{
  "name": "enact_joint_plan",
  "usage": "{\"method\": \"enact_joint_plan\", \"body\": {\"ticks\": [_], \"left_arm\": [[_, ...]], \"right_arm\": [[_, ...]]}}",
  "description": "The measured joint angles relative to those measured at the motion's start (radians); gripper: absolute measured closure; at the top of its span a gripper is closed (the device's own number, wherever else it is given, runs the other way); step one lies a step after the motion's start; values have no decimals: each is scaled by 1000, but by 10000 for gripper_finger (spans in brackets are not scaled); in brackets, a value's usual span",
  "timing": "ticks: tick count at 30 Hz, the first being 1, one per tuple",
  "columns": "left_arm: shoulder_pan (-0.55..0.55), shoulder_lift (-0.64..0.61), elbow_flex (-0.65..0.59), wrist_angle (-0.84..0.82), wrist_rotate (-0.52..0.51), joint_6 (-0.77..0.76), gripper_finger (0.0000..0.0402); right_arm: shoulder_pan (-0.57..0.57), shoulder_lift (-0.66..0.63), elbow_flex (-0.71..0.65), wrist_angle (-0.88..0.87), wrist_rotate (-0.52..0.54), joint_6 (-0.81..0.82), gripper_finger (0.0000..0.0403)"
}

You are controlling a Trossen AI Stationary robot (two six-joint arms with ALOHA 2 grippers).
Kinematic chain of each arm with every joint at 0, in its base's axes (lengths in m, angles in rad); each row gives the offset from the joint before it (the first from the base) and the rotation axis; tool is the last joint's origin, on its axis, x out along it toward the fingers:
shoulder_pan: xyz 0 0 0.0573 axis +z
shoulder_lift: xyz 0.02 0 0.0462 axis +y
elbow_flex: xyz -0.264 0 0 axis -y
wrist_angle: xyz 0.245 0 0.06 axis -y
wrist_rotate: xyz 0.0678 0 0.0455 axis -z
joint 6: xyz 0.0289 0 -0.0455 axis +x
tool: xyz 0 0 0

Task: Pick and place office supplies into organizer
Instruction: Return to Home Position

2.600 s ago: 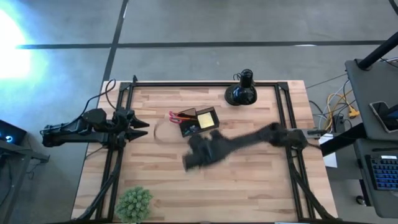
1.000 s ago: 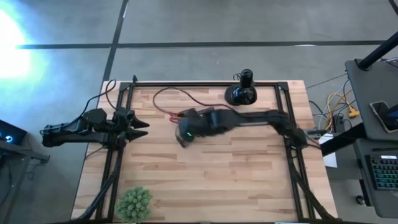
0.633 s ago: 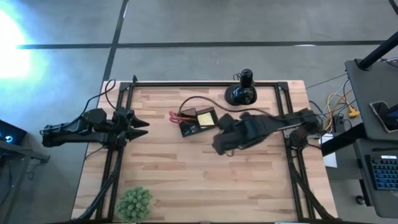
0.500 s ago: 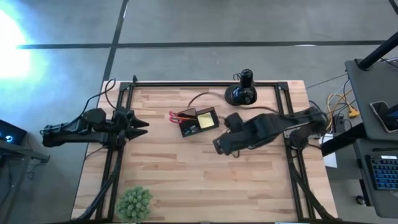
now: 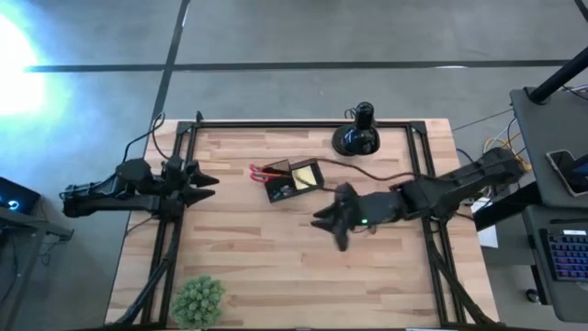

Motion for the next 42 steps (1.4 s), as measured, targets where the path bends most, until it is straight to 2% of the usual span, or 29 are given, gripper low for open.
{"method": "enact_joint_plan", "body": {"ticks": [3,5,8,14,19,25,31,34,37,40,42], "left_arm": [[1,0,0,16,-1,12,174],[1,-1,0,19,0,12,174],[1,0,0,34,-2,22,174],[1,-1,0,193,-6,229,174],[1,-4,0,194,-15,331,174],[1,-12,0,181,-18,388,174],[1,-78,-9,55,-121,397,174],[1,-145,-49,47,-119,397,174],[1,-142,-90,34,-116,390,174],[0,-124,-115,104,-121,370,174],[0,-128,-167,174,-123,360,174]], "right_arm": [[-41,-145,-280,390,-145,-100,279],[-66,-248,-399,471,-163,-124,281],[-113,-386,-527,442,-154,-169,284],[-198,-671,-675,437,-165,-328,285],[-233,-850,-780,444,-166,-433,284],[-258,-1019,-926,438,-166,-447,286],[-259,-1188,-1067,542,-167,-463,282],[-259,-1267,-1112,542,-167,-477,285],[-259,-1341,-1139,517,-168,-490,288],[-259,-1403,-1157,467,-168,-501,289],[-259,-1400,-1162,438,-165,-492,287]]}}
